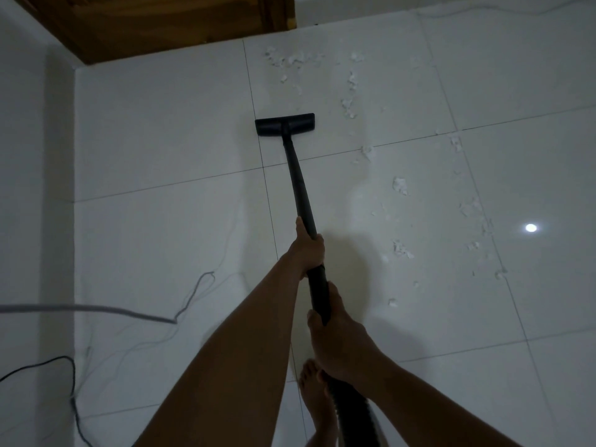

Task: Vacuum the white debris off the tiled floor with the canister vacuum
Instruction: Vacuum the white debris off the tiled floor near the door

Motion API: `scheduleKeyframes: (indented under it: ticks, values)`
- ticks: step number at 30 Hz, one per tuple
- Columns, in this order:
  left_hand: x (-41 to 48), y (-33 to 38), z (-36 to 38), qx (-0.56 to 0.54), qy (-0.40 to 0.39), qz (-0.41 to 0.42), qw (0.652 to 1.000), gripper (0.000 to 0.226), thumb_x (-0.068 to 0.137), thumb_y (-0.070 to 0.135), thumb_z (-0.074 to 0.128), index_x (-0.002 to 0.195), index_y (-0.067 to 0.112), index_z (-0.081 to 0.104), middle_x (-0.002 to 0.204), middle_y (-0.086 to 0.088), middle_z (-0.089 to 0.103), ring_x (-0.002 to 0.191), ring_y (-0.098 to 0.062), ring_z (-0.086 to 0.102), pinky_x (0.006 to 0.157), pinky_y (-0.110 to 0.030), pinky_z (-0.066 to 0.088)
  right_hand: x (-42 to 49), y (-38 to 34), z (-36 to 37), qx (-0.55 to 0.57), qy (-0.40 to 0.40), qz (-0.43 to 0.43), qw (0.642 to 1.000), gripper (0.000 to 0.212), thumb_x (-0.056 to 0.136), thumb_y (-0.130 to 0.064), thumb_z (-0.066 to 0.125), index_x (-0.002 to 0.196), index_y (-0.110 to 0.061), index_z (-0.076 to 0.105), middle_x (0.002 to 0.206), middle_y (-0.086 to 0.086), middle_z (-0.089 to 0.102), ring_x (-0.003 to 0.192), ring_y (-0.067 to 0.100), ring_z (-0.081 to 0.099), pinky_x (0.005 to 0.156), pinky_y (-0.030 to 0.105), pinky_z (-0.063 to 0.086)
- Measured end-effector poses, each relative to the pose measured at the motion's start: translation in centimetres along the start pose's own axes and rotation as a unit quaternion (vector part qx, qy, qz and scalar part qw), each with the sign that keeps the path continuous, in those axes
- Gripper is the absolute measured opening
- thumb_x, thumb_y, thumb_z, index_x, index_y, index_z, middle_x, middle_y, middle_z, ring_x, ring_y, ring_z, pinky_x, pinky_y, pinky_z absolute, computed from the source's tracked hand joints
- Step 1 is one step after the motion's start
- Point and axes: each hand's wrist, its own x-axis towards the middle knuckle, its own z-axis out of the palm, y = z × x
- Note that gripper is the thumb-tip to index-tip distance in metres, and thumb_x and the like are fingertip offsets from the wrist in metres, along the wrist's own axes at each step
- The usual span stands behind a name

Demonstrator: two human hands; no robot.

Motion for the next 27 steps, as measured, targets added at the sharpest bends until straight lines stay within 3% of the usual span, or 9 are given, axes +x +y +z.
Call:
scheduleKeyframes:
  ticks: [5, 13, 19, 23, 27]
  values:
    - [1.7, 2.1, -1.0, -0.01, 0.002, 0.002, 1.0, 0.071, 0.107, 0.027, 0.034, 0.155, 0.033, -0.018, 0.147, -0.013, 0.043, 0.074, -0.011, 0.05, 0.082, -0.035, 0.047, 1.3, -2.1, -1.5, -0.007, 0.0, 0.006, 1.0, 0.067, 0.11, -0.042, 0.034, 0.16, -0.048, -0.011, 0.091, 0.002, 0.067, 0.055, 0.013, 0.064, 0.045, 0.023, 0.049]
    - [4.3, 4.3, -2.2, -0.001, 0.005, -0.003, 1.0, 0.071, 0.106, 0.03, 0.033, 0.154, 0.035, -0.019, 0.146, -0.012, 0.044, 0.084, -0.016, 0.054, 0.09, -0.039, 0.05, 3.6, -4.2, -3.1, -0.016, -0.009, -0.004, 1.0, 0.068, 0.11, -0.042, 0.033, 0.16, -0.046, -0.012, 0.091, 0.003, 0.067, 0.049, 0.009, 0.059, 0.039, 0.019, 0.042]
    - [5.8, 5.6, -2.8, 0.004, 0.012, 0.002, 1.0, 0.071, 0.106, 0.031, 0.033, 0.154, 0.035, -0.019, 0.142, -0.012, 0.046, 0.091, -0.022, 0.057, 0.094, -0.042, 0.051, 4.9, -5.6, -4.2, 0.007, -0.015, 0.007, 1.0, 0.067, 0.111, -0.04, 0.033, 0.16, -0.048, -0.012, 0.112, 0.011, 0.068, 0.054, 0.011, 0.06, 0.033, 0.014, 0.038]
    - [6.7, 6.3, -2.9, 0.001, 0.011, -0.002, 1.0, 0.071, 0.106, 0.031, 0.033, 0.154, 0.036, -0.02, 0.143, -0.012, 0.045, 0.097, -0.025, 0.057, 0.095, -0.044, 0.051, 5.9, -6.1, -4.7, 0.015, -0.012, 0.011, 1.0, 0.066, 0.111, -0.04, 0.033, 0.159, -0.051, -0.011, 0.103, 0.01, 0.066, 0.051, 0.012, 0.059, 0.034, 0.014, 0.039]
    - [7.4, 6.9, -2.9, 0.0, 0.014, -0.001, 1.0, 0.072, 0.105, 0.032, 0.033, 0.153, 0.037, -0.02, 0.142, -0.012, 0.046, 0.1, -0.027, 0.059, 0.097, -0.045, 0.051, 6.9, -6.2, -5.2, 0.026, -0.017, 0.015, 0.999, 0.067, 0.11, -0.042, 0.034, 0.158, -0.054, -0.011, 0.107, 0.014, 0.068, 0.054, 0.017, 0.063, 0.044, 0.023, 0.051]
